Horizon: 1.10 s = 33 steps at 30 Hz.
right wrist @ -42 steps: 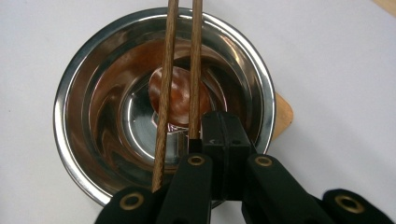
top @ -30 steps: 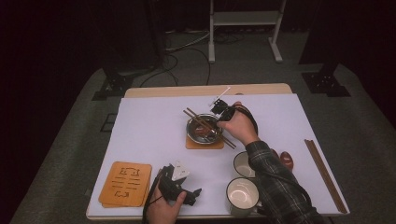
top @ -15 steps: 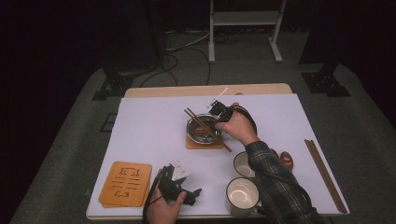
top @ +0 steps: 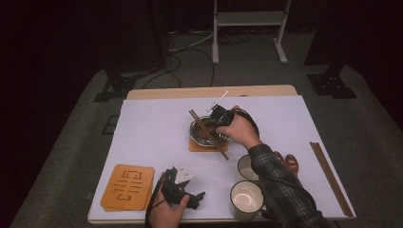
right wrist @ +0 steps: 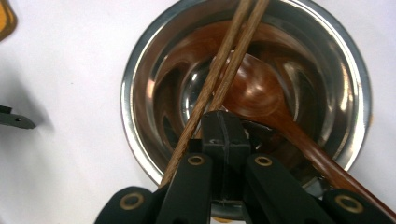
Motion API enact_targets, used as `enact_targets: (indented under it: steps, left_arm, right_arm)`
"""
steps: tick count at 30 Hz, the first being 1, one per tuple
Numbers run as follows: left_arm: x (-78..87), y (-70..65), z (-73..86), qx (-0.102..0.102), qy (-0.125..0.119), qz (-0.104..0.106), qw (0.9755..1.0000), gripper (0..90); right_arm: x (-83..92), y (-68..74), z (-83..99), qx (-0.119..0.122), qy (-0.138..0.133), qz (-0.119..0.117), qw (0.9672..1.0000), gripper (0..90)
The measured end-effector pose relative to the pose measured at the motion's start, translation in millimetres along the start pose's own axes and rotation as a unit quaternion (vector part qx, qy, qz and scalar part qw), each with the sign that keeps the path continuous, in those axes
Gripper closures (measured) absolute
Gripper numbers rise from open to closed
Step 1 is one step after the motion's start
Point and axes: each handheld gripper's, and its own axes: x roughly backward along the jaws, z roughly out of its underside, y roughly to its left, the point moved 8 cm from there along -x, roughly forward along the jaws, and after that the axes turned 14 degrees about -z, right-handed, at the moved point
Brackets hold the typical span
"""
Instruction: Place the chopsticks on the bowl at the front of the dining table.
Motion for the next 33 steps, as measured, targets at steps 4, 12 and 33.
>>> enact_targets:
  steps: [4,12,33]
  left_arm:
    - [0.0,0.0,0.0,0.0,0.0,0.0,1.0,0.0]
    - [0.0,0.0,0.0,0.0,0.0,0.0,1.0,0.0]
    - [-0.1,0.3,-0.5,0.001,-0.001,0.0,1.0,0.0]
  right_arm:
    - [-3.4,4.3,-1.8,0.004,0.0,-0.005,1.0,89.9]
    - [-8.5,7.7,-3.2,0.011,0.007,-0.008,0.9999,89.9]
    - [0.9,2.3,-31.3,0.012,-0.035,0.026,0.999,89.9]
